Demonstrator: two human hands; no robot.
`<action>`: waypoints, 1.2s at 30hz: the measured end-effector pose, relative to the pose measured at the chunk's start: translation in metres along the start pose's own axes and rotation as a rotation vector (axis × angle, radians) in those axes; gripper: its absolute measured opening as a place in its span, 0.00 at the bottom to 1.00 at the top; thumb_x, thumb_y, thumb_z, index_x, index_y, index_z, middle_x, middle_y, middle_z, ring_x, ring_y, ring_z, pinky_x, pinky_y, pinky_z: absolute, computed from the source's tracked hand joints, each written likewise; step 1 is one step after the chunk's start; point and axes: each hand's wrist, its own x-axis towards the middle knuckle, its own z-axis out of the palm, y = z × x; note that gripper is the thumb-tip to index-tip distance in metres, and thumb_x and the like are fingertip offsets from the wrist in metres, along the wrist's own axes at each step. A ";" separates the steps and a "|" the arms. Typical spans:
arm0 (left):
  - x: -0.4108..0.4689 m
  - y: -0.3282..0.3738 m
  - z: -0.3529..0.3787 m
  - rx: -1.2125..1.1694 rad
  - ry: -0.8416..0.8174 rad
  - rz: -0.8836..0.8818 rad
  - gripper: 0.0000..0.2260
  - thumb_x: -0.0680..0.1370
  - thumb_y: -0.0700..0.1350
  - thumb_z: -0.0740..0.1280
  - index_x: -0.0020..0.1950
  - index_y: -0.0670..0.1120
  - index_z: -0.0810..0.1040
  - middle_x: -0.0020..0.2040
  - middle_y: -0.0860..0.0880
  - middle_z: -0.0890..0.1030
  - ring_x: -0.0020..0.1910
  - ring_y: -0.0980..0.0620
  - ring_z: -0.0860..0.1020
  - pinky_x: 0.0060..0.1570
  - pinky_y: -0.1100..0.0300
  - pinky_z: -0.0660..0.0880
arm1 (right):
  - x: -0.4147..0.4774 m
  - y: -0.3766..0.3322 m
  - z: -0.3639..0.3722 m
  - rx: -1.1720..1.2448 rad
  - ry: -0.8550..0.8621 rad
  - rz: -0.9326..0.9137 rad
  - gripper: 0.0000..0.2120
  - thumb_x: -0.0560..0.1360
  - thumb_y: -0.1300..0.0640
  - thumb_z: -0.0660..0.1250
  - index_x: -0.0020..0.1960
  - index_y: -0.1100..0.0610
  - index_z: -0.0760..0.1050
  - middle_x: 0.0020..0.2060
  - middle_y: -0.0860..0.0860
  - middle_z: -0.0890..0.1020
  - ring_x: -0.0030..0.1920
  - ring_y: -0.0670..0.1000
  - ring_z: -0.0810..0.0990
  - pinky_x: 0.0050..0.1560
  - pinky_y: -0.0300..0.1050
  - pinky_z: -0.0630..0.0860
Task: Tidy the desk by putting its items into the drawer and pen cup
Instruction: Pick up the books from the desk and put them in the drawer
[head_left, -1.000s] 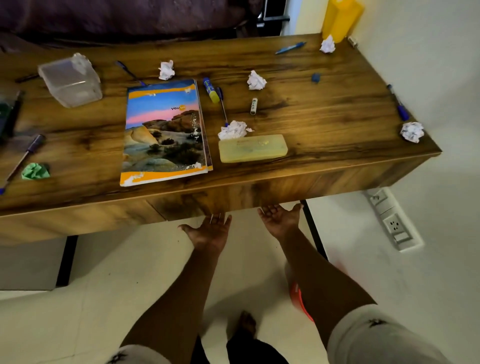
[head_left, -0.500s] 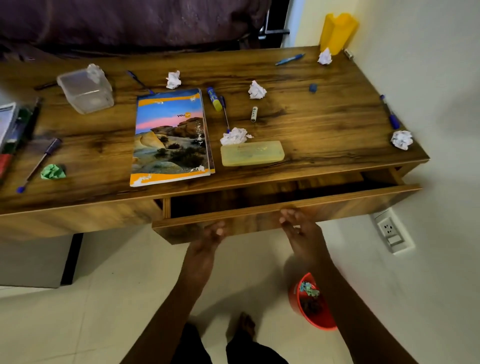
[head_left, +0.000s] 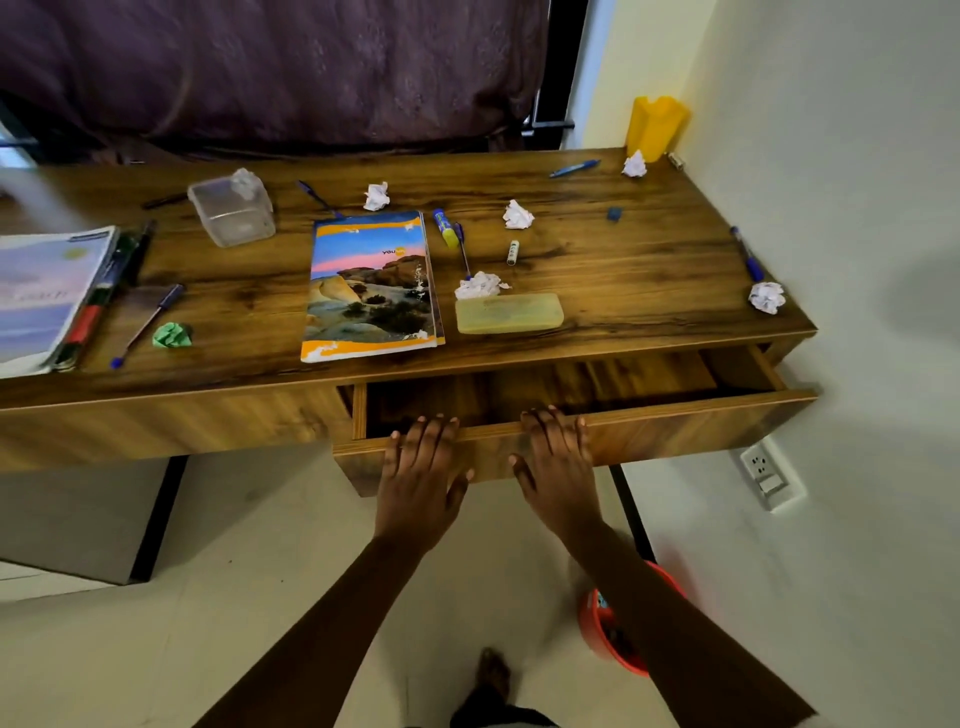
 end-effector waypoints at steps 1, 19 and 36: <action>-0.007 0.001 -0.001 -0.007 -0.007 0.004 0.28 0.78 0.58 0.57 0.74 0.46 0.63 0.70 0.46 0.70 0.71 0.46 0.64 0.72 0.47 0.52 | -0.007 -0.002 0.000 0.010 0.006 0.006 0.25 0.76 0.44 0.55 0.68 0.56 0.68 0.64 0.54 0.76 0.69 0.56 0.70 0.71 0.58 0.55; -0.168 0.047 -0.025 -0.074 -0.159 0.074 0.31 0.77 0.61 0.56 0.76 0.47 0.59 0.74 0.46 0.65 0.74 0.47 0.61 0.71 0.48 0.53 | -0.177 -0.012 -0.025 0.095 0.016 0.025 0.27 0.77 0.43 0.54 0.71 0.56 0.64 0.69 0.54 0.70 0.73 0.54 0.62 0.72 0.58 0.52; -0.065 0.010 -0.096 -0.385 -0.102 -0.183 0.22 0.79 0.57 0.59 0.71 0.50 0.68 0.73 0.51 0.66 0.70 0.50 0.65 0.66 0.54 0.66 | -0.051 -0.062 -0.084 0.323 -0.123 -0.013 0.18 0.78 0.51 0.61 0.66 0.53 0.72 0.62 0.51 0.75 0.61 0.52 0.74 0.59 0.43 0.71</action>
